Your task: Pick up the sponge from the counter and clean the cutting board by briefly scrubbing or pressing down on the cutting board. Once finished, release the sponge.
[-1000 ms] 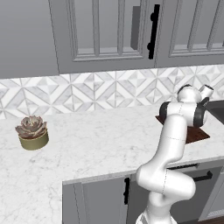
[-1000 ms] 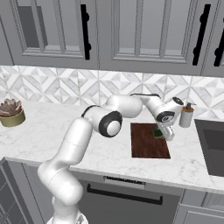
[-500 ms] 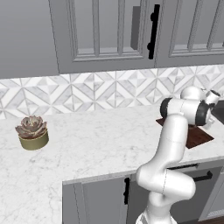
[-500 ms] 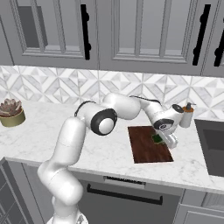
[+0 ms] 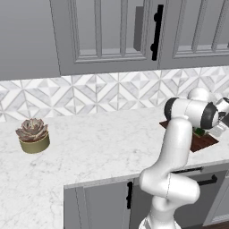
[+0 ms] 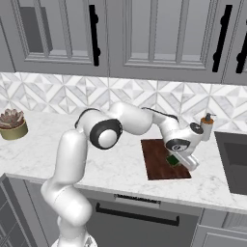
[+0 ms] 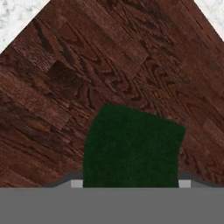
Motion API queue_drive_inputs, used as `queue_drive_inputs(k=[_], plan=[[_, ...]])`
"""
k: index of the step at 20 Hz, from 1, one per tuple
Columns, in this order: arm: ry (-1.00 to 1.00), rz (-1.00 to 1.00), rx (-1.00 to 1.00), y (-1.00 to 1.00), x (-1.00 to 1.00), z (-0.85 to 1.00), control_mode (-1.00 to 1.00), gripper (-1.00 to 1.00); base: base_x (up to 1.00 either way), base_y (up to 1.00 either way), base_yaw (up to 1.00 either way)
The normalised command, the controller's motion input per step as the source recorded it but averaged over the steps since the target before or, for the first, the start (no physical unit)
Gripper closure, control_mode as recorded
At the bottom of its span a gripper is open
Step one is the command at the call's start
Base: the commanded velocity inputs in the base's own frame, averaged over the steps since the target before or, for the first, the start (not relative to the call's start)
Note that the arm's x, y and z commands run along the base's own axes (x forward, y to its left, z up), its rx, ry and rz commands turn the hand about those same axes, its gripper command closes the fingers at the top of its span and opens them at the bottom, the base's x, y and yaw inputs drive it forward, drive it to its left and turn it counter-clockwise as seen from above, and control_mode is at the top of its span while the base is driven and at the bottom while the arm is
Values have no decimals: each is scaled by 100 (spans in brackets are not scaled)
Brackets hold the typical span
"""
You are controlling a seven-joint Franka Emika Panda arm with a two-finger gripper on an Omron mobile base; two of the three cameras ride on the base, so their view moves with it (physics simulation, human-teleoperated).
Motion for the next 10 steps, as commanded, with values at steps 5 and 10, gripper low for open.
queue_drive_inputs(k=[5, 10], plan=[[-5, 20, -1, 0, -49, -4, -100, 100, 0, 0, 0], [-6, 23, 0, 0, -57, -2, -100, 100, 0, 0, 0]])
